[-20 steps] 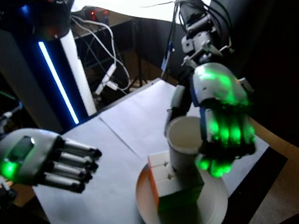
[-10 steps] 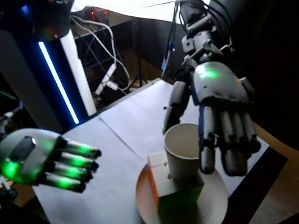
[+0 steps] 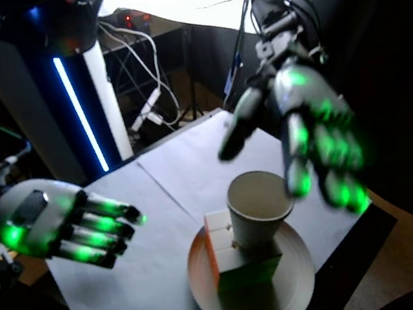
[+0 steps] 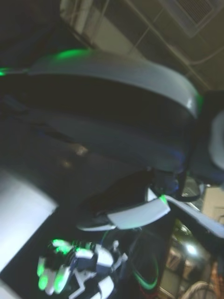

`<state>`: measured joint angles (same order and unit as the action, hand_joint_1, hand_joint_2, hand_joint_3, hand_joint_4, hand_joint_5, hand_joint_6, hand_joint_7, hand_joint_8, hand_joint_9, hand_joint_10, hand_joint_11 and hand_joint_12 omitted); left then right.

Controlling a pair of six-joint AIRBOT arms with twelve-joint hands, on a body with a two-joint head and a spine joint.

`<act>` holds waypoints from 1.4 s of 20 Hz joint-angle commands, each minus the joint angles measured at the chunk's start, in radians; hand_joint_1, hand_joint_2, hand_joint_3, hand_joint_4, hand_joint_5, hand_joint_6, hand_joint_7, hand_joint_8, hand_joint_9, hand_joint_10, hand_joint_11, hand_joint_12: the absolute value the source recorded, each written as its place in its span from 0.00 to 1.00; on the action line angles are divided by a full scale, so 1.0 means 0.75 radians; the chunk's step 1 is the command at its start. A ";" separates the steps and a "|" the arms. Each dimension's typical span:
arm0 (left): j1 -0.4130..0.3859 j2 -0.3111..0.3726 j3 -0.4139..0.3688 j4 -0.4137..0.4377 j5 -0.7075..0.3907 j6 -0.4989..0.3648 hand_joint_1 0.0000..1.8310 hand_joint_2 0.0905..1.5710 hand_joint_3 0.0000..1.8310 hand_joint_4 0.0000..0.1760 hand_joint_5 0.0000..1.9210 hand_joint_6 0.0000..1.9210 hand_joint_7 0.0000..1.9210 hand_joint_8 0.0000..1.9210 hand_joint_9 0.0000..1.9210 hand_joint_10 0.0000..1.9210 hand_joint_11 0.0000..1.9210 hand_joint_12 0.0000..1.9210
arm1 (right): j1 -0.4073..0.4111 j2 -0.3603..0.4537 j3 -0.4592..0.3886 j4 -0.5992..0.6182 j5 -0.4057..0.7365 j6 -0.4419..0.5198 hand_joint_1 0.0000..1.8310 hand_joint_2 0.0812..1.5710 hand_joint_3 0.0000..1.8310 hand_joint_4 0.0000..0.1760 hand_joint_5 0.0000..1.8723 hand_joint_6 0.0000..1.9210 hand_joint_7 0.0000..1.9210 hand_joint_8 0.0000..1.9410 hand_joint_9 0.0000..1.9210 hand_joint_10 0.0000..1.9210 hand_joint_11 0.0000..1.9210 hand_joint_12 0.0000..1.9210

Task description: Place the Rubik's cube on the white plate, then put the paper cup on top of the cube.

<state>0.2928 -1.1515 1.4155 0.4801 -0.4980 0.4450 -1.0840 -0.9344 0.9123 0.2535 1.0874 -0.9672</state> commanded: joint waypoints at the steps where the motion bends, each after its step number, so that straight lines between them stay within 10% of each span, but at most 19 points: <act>1: -0.004 0.021 -0.014 -0.062 -0.213 0.007 0.24 0.64 0.00 1.00 0.00 0.00 0.00 0.00 0.00 0.00 0.00 0.00 | 0.011 0.012 0.000 -0.015 0.167 0.007 0.43 0.82 0.00 0.00 0.02 0.65 0.08 0.59 0.13 0.76 0.06 0.95; 4: 0.029 0.141 -0.117 -0.159 -0.352 0.111 0.24 0.68 0.01 1.00 0.00 0.00 0.00 0.00 0.00 0.00 0.00 0.00 | 0.011 0.059 -0.026 -0.023 0.263 0.007 0.31 0.85 0.00 0.00 0.04 0.18 0.13 0.09 0.08 0.38 0.00 0.73; 7: 0.100 0.206 -0.161 -0.235 -0.463 0.130 0.28 0.68 0.00 1.00 0.00 0.00 0.00 0.00 0.00 0.00 0.03 0.01 | 0.011 0.086 -0.035 -0.023 0.327 0.006 0.20 0.84 0.00 0.01 0.04 0.01 0.10 0.00 0.09 0.12 0.00 0.58; 9: 0.159 0.248 -0.201 -0.307 -0.525 0.197 0.28 0.71 0.00 0.95 0.00 0.00 0.00 0.00 0.02 0.00 0.00 0.55 | 0.011 0.098 -0.036 -0.022 0.362 0.006 0.20 0.85 0.00 0.00 0.00 0.00 0.00 0.00 0.02 0.03 0.00 0.27; 11: 0.242 0.302 -0.248 -0.384 -0.612 0.239 0.31 0.69 0.00 1.00 0.00 0.00 0.00 0.00 0.00 0.00 0.00 0.42 | 0.011 0.100 -0.038 -0.022 0.389 0.006 0.20 0.84 0.00 0.10 0.00 0.00 0.00 0.00 0.00 0.00 0.00 0.06; 12: 0.270 0.315 -0.258 -0.409 -0.640 0.244 0.30 0.70 0.00 1.00 0.00 0.00 0.00 0.00 0.00 0.00 0.00 0.14 | 0.011 0.106 -0.038 -0.022 0.402 0.006 0.20 0.83 0.00 0.26 0.00 0.00 0.00 0.00 0.00 0.00 0.00 0.01; 14: 0.316 0.339 -0.279 -0.453 -0.693 0.267 0.30 0.75 0.00 1.00 0.00 0.00 0.00 0.00 0.00 0.00 0.01 0.00 | 0.011 0.127 -0.039 -0.021 0.427 0.006 0.19 0.85 0.00 0.10 0.00 0.00 0.00 0.00 0.00 0.00 0.00 0.00; 17: 0.411 0.395 -0.344 -0.532 -0.794 0.350 0.29 0.77 0.00 0.98 0.00 0.00 0.00 0.00 0.01 0.00 0.01 0.12 | 0.015 0.164 -0.039 -0.021 0.456 0.006 0.19 0.84 0.00 0.29 0.00 0.00 0.00 0.00 0.00 0.00 0.00 0.00; 20: 0.515 0.434 -0.384 -0.624 -0.907 0.393 0.31 0.79 0.00 1.00 0.00 0.00 0.00 0.00 0.00 0.00 0.00 0.17 | 0.051 0.203 -0.039 -0.020 0.459 0.005 0.15 0.85 0.00 0.06 0.00 0.00 0.00 0.00 0.00 0.00 0.01 0.00; 23: 0.609 0.457 -0.409 -0.685 -0.997 0.400 0.28 0.81 0.00 1.00 0.00 0.00 0.00 0.00 0.00 0.00 0.00 0.04 | 0.080 0.231 -0.039 -0.016 0.462 0.002 0.17 0.80 0.00 0.39 0.00 0.00 0.00 0.00 0.00 0.00 0.01 0.00; 27: 0.706 0.485 -0.438 -0.767 -1.108 0.431 0.36 0.79 0.00 0.84 0.00 0.00 0.00 0.00 0.00 0.00 0.00 0.00 | 0.104 0.254 -0.038 -0.002 0.491 -0.005 0.17 0.79 0.00 0.22 0.00 0.00 0.00 0.00 0.00 0.00 0.00 0.09; 28: 0.729 0.491 -0.442 -0.782 -1.136 0.433 0.32 0.78 0.00 0.98 0.00 0.00 0.00 0.00 0.00 0.00 0.00 0.00 | 0.108 0.264 -0.038 -0.001 0.496 -0.006 0.14 0.79 0.00 0.27 0.00 0.00 0.00 0.00 0.00 0.00 0.00 0.15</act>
<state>0.8551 -0.7891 1.0821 -0.0799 -1.2125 0.7685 -1.0187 -0.7418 0.8818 0.2443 1.3266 -0.9710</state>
